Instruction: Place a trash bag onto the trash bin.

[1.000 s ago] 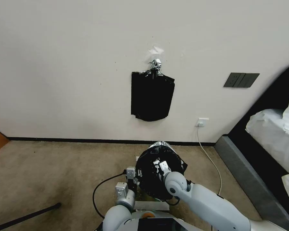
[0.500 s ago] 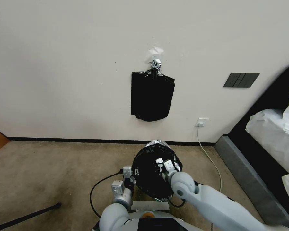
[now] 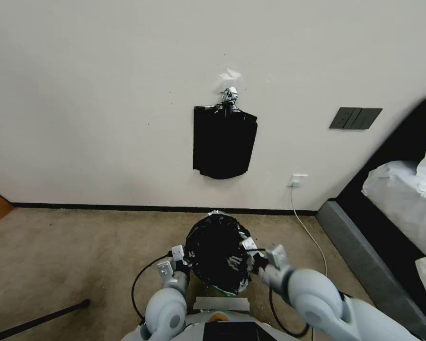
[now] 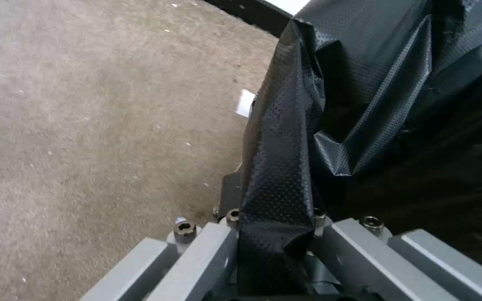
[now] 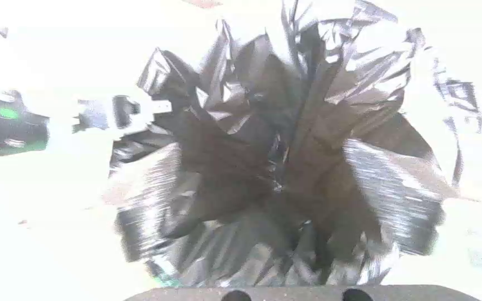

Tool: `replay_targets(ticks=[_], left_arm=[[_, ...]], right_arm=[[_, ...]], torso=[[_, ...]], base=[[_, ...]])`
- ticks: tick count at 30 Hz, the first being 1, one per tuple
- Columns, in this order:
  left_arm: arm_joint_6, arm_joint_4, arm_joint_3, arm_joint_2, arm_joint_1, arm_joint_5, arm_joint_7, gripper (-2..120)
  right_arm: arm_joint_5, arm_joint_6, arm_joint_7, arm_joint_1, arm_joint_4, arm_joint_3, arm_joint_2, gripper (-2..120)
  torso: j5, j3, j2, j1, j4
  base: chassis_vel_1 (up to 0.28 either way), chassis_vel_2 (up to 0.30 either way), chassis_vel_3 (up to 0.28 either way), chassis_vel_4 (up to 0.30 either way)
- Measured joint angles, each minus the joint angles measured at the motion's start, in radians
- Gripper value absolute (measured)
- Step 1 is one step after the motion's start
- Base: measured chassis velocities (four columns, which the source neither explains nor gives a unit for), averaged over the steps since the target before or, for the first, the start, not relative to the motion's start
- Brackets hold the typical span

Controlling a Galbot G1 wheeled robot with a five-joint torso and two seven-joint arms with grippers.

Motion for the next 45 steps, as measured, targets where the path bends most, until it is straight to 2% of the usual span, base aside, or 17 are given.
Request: replay_targets(ticks=[5, 13, 18, 20, 22, 23, 24, 27, 28, 30, 31, 34, 35, 37, 38, 41, 45], left_arm=[[0.016, 0.03, 0.006, 0.01, -0.034, -0.002, -0.004, 1], [0.025, 0.054, 0.011, 0.028, -0.066, -0.014, 0.0, 28], [0.028, 0.034, -0.004, 0.065, -0.056, -0.018, 0.048, 48], [0.028, 0.034, -0.004, 0.065, -0.056, -0.018, 0.048, 48], [0.036, -0.029, -0.038, 0.127, 0.006, 0.113, 0.139, 65], [0.02, -0.042, -0.052, 0.138, 0.028, 0.204, 0.178, 68], [0.02, -0.042, -0.052, 0.138, 0.028, 0.204, 0.178, 68], [-0.117, -0.059, -0.106, 0.152, 0.104, 0.453, 0.319, 83], [-0.117, -0.059, -0.106, 0.152, 0.104, 0.453, 0.319, 83], [-0.271, -0.036, -0.172, 0.139, 0.168, 0.631, 0.437, 93], [-0.271, -0.036, -0.172, 0.139, 0.168, 0.631, 0.437, 93], [-0.435, -0.008, -0.256, 0.091, 0.25, 0.745, 0.519, 99], [-0.435, -0.008, -0.256, 0.091, 0.25, 0.745, 0.519, 99], [-0.555, 0.009, -0.338, 0.027, 0.334, 0.805, 0.567, 100], [-0.555, 0.009, -0.338, 0.027, 0.334, 0.805, 0.567, 100], [-0.651, -0.01, -0.418, -0.047, 0.431, 0.837, 0.624, 100], [-0.687, -0.029, -0.448, -0.081, 0.473, 0.856, 0.654, 100]], right_arm=[[-0.013, 0.007, 0.0, -0.011, -0.01, 0.006, 0.017, 100], [-0.007, 0.011, 0.006, -0.011, -0.012, 0.01, 0.022, 100], [-0.011, 0.026, 0.009, -0.024, -0.019, 0.022, 0.041, 100], [-0.011, 0.026, 0.009, -0.024, -0.019, 0.022, 0.041, 100], [-0.086, 0.101, -0.002, -0.083, -0.036, 0.06, 0.106, 100], [-0.144, 0.136, -0.011, -0.11, -0.046, 0.071, 0.134, 100], [-0.144, 0.136, -0.011, -0.11, -0.046, 0.071, 0.134, 100], [-0.395, 0.307, -0.068, -0.2, -0.125, 0.116, 0.243, 100], [-0.395, 0.307, -0.068, -0.2, -0.125, 0.116, 0.243, 100], [-0.561, 0.482, -0.1, -0.249, -0.223, 0.183, 0.332, 100], [-0.561, 0.482, -0.1, -0.249, -0.223, 0.183, 0.332, 100], [-0.658, 0.687, -0.137, -0.315, -0.321, 0.289, 0.44, 100], [-0.658, 0.687, -0.137, -0.315, -0.321, 0.289, 0.44, 100], [-0.706, 0.842, -0.164, -0.365, -0.374, 0.378, 0.545, 100], [-0.706, 0.842, -0.164, -0.365, -0.374, 0.378, 0.545, 100], [-0.729, 0.948, -0.181, -0.416, -0.405, 0.439, 0.656, 100], [-0.744, 0.97, -0.182, -0.438, -0.421, 0.466, 0.724, 100]], torso=[[-0.0002, 0.0, 0.0, 0.0, 0.0], [-0.0003, 0.0, 0.0, 0.0, -0.0001], [-0.0003, 0.0, 0.0, 0.0, -0.0001], [-0.0003, 0.0, 0.0, 0.0, -0.0001], [-0.0003, 0.0, 0.0, 0.0, 0.0], [-0.0006, 0.0, 0.0, 0.0, 0.0003], [-0.0006, 0.0, 0.0, 0.0, 0.0003], [-0.0008, 0.0, 0.0, 0.0, -0.0004], [-0.0008, 0.0, 0.0, 0.0, -0.0004], [0.0003, 0.0, 0.0, 0.0, -0.0005], [0.0003, 0.0, 0.0, 0.0, -0.0005], [0.0, 0.0, 0.0, 0.0, -0.0002], [0.0, 0.0, 0.0, 0.0, -0.0002], [-0.0007, 0.0, 0.0, 0.0, 0.0002], [-0.0007, 0.0, 0.0, 0.0, 0.0002], [-0.0003, 0.0, 0.0, 0.0, -0.0003], [-0.0003, 0.0, 0.0, 0.0, 0.0001]], base=[[0.0, 0.0, 0.0, 0.0], [0.0, 0.0, 0.0, 0.0], [0.0, 0.0, 0.0, 0.0], [0.0, 0.0, 0.0, 0.0], [0.0, 0.0, 0.0, 0.0], [0.0, 0.0, 0.0, 0.0], [0.0, 0.0, 0.0, 0.0], [0.0, 0.0, 0.0, 0.0], [0.0, 0.0, 0.0, 0.0], [0.0, 0.0, 0.0, 0.0], [0.0, 0.0, 0.0, 0.0], [0.0, 0.0, 0.0, 0.0], [0.0, 0.0, 0.0, 0.0], [0.0, 0.0, 0.0, 0.0], [0.0, 0.0, 0.0, 0.0], [0.0, 0.0, 0.0, 0.0], [0.0, 0.0, 0.0, 0.0]])
